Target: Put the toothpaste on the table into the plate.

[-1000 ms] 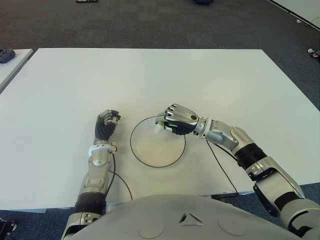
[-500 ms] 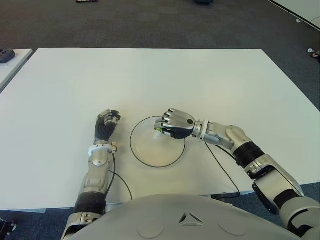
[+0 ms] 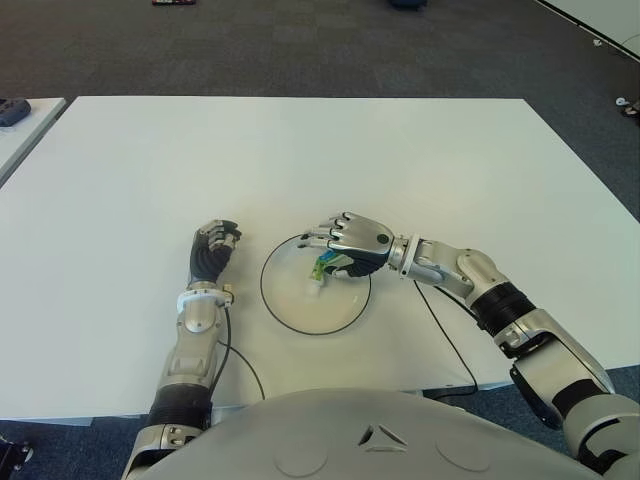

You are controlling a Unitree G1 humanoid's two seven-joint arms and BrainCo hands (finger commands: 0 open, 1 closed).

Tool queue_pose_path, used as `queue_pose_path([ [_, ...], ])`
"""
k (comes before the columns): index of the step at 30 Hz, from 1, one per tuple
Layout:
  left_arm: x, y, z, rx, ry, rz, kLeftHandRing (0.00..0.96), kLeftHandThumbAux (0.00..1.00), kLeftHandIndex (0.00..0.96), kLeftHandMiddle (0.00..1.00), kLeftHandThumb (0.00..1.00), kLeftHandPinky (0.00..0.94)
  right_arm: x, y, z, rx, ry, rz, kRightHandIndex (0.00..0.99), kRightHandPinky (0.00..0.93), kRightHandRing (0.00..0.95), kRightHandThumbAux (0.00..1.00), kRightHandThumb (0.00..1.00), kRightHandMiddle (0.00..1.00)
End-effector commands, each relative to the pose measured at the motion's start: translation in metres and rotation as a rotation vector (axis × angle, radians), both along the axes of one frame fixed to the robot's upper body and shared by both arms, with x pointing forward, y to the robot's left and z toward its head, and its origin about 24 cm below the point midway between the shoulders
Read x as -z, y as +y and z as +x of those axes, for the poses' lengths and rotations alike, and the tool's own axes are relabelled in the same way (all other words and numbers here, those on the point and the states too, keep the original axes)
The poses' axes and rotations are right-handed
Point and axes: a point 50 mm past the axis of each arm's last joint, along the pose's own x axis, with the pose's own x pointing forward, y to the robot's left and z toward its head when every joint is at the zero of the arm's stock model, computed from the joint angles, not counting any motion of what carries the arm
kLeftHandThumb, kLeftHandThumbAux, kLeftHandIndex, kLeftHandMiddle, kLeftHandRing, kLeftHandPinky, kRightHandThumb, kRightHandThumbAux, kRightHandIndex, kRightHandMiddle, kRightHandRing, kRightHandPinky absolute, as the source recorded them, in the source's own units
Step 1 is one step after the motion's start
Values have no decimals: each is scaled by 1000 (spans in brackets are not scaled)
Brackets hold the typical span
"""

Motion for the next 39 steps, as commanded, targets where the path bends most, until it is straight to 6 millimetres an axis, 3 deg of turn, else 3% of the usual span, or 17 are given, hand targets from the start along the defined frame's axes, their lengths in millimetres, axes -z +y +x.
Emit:
queue_pose_path([
  [1,1,0,2,11,6,12,469,723,426,484,694,461,-2,-3,1,31,30,30,0,1,0,423,287,0],
  [7,1,0,2,8,5,10,472,723,426,487,697,465,-5,-6,2,40,48,54,0,0,0,325,268,0],
  [24,2,-1,3,6,12,-1,467,723,426,482,695,455,-25,-15,9,44,-11,144,0,0,0,222,254,0],
  [31,2,-1,3,8,8,-1,454,723,426,473,697,440,-34,-24,9,98,12,264,0,0,0,250,211,0],
  [39,2,-1,5,9,3,-7,454,722,426,475,699,446,-36,-40,7,276,100,521,0,0,0,430,142,0],
])
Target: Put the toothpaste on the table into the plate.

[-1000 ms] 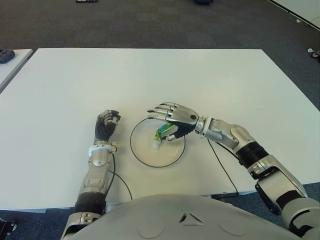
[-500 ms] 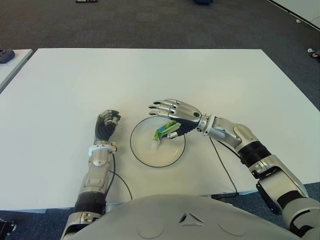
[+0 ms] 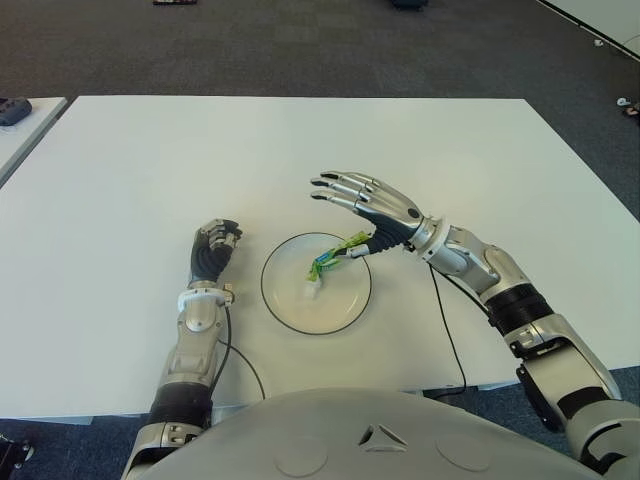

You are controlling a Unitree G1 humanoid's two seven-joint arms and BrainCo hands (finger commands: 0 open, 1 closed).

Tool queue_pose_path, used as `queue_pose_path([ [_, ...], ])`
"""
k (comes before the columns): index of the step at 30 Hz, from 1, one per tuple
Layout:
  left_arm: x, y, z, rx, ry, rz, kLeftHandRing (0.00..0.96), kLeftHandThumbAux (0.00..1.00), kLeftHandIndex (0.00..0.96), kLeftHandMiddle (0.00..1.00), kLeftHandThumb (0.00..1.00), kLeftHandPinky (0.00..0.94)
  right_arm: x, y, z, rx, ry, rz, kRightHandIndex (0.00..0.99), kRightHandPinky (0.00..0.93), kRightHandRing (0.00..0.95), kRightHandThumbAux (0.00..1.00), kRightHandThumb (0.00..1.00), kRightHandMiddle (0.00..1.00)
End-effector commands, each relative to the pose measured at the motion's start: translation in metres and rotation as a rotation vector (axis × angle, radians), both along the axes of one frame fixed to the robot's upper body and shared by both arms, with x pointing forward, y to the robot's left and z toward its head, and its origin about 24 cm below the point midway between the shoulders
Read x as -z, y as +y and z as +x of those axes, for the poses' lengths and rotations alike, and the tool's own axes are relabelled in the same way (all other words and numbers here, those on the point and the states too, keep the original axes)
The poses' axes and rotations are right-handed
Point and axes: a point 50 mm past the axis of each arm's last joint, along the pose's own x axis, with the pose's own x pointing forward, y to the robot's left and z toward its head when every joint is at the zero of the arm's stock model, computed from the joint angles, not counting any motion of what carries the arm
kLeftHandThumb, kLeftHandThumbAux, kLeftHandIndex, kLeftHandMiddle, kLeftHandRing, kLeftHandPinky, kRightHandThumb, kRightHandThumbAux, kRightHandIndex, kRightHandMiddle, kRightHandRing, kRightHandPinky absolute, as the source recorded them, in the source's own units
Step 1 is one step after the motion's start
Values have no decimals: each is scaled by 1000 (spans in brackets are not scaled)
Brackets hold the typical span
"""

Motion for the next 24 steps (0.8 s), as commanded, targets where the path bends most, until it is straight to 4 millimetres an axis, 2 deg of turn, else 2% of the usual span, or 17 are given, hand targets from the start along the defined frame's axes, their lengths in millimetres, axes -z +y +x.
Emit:
queue_pose_path([
  [1,1,-1,4,8,5,-4,456,722,426,476,699,449,5,-9,-2,97,63,131,0,0,0,456,143,0],
  [9,2,0,7,15,6,7,462,723,427,481,698,458,12,-14,-5,250,118,459,0,0,0,625,104,0],
  [11,2,0,8,16,6,7,462,723,426,480,696,459,17,-16,-7,300,128,533,22,35,1,692,98,25],
  [15,2,0,9,21,6,5,465,723,426,481,695,464,17,-17,-8,358,108,626,84,125,62,773,95,85],
  [17,2,0,10,23,6,4,468,723,427,483,696,462,17,-17,-8,378,91,666,129,180,117,853,65,134],
  [20,2,-1,11,25,4,0,469,723,427,485,697,460,15,-18,-5,387,82,721,194,220,171,918,80,187],
  [24,2,-1,12,29,0,-6,473,723,428,487,698,469,14,-17,-2,380,115,815,238,236,200,943,113,219],
])
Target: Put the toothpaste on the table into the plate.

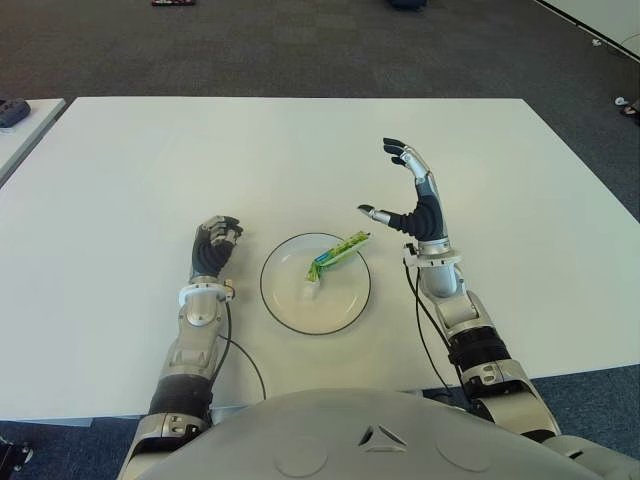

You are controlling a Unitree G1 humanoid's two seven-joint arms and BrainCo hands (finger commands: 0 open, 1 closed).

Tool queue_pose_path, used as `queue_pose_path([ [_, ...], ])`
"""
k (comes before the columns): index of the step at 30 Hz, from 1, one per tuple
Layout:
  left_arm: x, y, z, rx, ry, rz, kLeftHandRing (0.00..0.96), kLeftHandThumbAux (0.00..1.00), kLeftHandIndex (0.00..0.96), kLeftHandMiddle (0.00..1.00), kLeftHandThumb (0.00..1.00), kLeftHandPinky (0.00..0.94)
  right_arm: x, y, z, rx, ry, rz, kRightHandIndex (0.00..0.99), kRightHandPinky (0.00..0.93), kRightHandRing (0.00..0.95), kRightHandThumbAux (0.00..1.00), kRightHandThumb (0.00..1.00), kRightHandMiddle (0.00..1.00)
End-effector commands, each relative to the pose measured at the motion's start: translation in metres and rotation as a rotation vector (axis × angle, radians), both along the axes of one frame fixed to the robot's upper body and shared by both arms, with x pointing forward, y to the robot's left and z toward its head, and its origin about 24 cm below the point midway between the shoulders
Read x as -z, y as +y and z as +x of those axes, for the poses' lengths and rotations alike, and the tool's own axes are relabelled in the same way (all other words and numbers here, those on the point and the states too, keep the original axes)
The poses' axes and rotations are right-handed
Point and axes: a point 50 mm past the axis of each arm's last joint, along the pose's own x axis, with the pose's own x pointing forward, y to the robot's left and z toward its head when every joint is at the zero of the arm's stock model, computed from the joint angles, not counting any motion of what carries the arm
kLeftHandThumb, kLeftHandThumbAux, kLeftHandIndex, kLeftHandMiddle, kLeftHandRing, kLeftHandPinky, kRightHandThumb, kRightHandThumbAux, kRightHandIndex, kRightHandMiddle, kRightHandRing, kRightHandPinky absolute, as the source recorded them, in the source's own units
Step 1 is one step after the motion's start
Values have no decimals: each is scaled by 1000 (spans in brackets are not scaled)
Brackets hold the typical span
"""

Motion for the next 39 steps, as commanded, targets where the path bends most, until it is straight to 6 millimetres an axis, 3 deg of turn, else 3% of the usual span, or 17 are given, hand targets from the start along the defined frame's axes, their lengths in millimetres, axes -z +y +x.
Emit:
queue_pose_path([
  [1,1,-1,4,20,3,-11,472,723,428,486,698,465,-1,0,5,-1,13,124,248,238,206,939,136,227],
  [12,1,2,10,33,-17,-11,455,723,427,468,696,444,40,-12,3,119,222,359,286,282,262,913,261,280],
  [19,1,3,13,32,-29,-6,455,722,427,468,698,446,47,-13,5,195,290,374,335,302,303,940,294,328],
  [20,0,4,14,30,-33,-6,452,722,427,465,697,441,48,-13,6,211,307,372,363,309,313,867,437,340],
  [22,-1,4,15,28,-41,-6,450,722,427,463,697,443,50,-13,7,235,334,369,389,318,329,803,563,357],
  [26,-1,4,17,25,-46,-7,451,723,426,462,696,446,52,-13,8,262,369,364,414,324,352,750,668,383],
  [39,-3,2,19,28,-52,-25,439,722,426,452,696,434,73,-16,9,313,481,339,426,384,396,734,699,432],
])
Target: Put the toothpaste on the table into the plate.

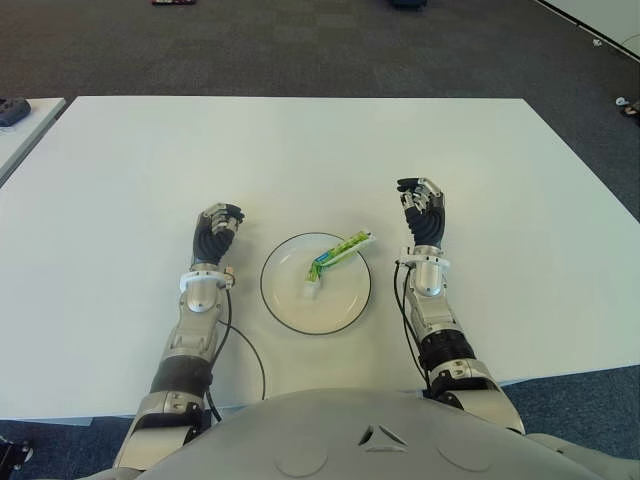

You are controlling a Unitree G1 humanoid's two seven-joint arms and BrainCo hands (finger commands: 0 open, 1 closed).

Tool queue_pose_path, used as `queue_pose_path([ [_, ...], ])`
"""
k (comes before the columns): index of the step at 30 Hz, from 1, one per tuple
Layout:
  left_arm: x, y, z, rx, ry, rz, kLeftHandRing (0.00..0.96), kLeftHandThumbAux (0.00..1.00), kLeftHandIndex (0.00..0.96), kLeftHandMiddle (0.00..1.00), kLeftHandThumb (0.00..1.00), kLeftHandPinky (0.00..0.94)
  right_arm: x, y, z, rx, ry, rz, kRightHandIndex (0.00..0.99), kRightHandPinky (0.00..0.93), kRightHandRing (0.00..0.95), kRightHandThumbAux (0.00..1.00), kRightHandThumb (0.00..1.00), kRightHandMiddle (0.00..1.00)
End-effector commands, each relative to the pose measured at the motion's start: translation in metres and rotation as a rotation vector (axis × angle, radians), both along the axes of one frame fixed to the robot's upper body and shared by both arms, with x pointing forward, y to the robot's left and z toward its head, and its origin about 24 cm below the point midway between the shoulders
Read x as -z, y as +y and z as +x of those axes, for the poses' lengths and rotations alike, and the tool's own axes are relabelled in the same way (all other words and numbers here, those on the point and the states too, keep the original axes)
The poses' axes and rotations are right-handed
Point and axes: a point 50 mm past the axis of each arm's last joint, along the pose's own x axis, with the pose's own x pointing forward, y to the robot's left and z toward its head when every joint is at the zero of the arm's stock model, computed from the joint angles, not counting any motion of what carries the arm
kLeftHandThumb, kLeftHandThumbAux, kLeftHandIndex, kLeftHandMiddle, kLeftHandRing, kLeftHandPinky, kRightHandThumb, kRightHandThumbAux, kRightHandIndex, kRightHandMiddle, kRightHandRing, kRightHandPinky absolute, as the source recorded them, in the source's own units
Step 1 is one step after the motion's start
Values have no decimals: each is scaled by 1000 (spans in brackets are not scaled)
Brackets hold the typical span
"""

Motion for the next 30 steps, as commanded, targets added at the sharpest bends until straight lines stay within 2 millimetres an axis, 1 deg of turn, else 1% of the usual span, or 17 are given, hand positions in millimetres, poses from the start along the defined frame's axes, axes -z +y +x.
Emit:
queue_pose_path([
  [1,1,0,0,-3,7,-22,438,722,426,451,696,434,12,0,-1,3,63,-16,426,384,399,734,699,435],
  [5,0,0,0,-5,7,-25,439,721,427,452,697,436,14,-1,-1,-2,93,-27,426,355,387,735,699,429],
  [9,-2,-1,-2,-3,-5,-27,448,722,427,462,698,445,18,-2,-3,-6,128,-35,425,352,371,736,699,418],
  [12,-4,-2,-3,0,-14,-28,450,722,427,466,698,444,18,-2,-3,-9,139,-37,425,367,371,736,700,419],
  [14,-5,-2,-4,0,-19,-29,449,722,427,468,699,442,20,-3,-5,-16,146,-38,425,390,385,736,702,429],
  [22,-6,-4,-10,-15,-15,-45,439,722,427,461,697,431,18,-3,-10,-62,161,-38,427,434,416,735,706,458],
  [30,-5,-6,-16,-22,-12,-58,428,721,427,453,697,418,20,-4,-15,-95,223,-43,425,433,432,736,709,462],
])
